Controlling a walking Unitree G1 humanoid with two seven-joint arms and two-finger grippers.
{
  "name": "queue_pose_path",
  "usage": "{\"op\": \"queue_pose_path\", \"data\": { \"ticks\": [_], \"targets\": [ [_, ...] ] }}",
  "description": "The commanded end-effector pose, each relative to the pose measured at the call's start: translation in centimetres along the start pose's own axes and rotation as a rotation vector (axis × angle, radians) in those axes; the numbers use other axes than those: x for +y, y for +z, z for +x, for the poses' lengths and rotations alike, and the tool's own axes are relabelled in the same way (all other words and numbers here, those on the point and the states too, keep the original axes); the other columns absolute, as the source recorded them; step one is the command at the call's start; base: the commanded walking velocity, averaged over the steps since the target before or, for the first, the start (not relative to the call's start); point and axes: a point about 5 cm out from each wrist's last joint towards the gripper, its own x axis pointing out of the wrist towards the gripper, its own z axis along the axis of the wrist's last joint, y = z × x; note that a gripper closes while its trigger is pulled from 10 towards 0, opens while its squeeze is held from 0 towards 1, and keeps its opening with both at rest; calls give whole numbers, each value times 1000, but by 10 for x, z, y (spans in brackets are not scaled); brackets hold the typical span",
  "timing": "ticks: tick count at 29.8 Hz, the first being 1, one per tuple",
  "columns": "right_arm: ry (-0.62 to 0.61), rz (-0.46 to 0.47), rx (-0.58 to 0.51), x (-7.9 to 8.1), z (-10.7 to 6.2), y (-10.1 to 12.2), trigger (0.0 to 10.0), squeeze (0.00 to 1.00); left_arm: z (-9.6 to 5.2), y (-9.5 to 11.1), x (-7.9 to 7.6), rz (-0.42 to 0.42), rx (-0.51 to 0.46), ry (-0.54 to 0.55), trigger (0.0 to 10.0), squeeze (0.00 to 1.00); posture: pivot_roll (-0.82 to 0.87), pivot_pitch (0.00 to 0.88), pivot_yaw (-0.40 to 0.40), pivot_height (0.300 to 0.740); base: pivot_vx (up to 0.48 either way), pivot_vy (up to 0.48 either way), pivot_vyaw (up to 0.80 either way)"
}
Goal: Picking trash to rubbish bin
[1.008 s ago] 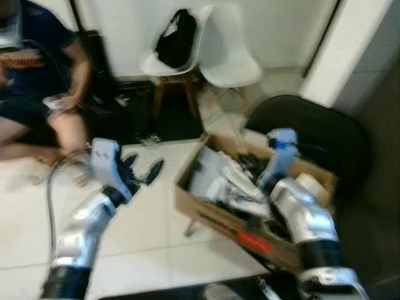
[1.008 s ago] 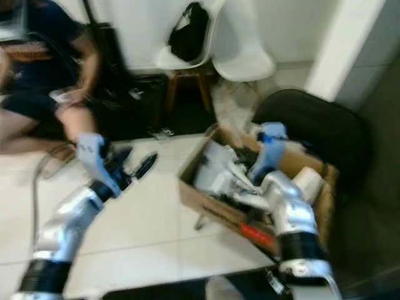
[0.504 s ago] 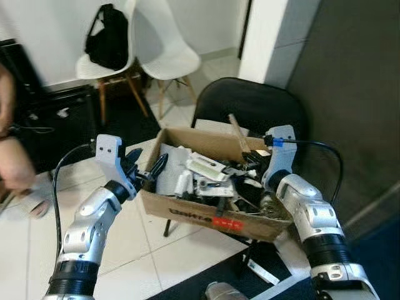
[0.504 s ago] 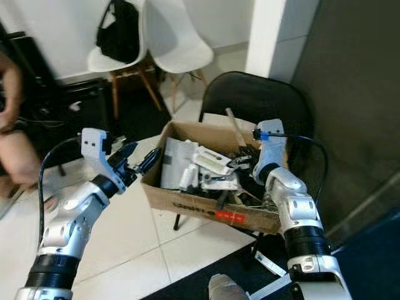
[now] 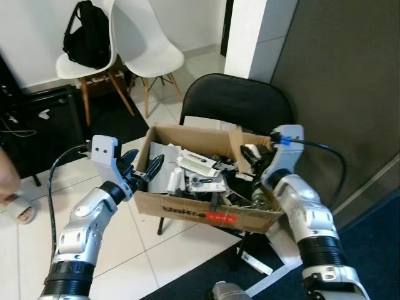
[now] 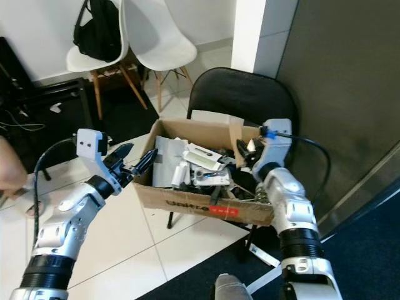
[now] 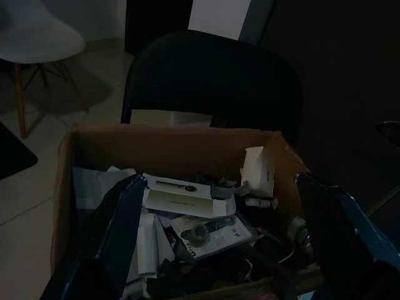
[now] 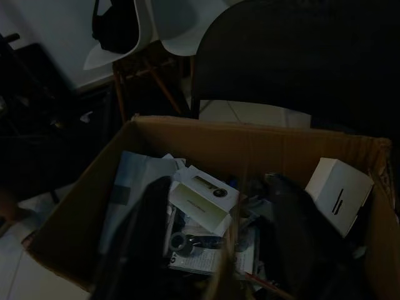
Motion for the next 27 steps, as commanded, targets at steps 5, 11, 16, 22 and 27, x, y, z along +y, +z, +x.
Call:
{"op": "queue_pose_path", "data": {
  "ticks": [5,11,16,22,27],
  "targets": [
    [6,60,17,-1,1,-4,10000,1000,-1,-1,0,10,9,-1,10000,0,-107,0,28,740,0,0,0],
    [20,113,7,-1,1,-4,10000,0,0,0,-1,20,4,-1,10000,0,-108,0,28,740,0,0,0],
    [22,120,8,-1,2,-4,10000,0,0,0,-1,27,8,2,10000,0,-109,0,27,740,0,0,0],
    [24,125,10,-1,2,-4,10000,0,1,-2,0,38,21,4,10000,0,-109,0,26,740,-243,0,0],
    [26,129,10,-1,2,-4,10000,0,1,-2,0,43,25,4,10000,0,-111,0,28,740,-374,0,0]
  ]
}}
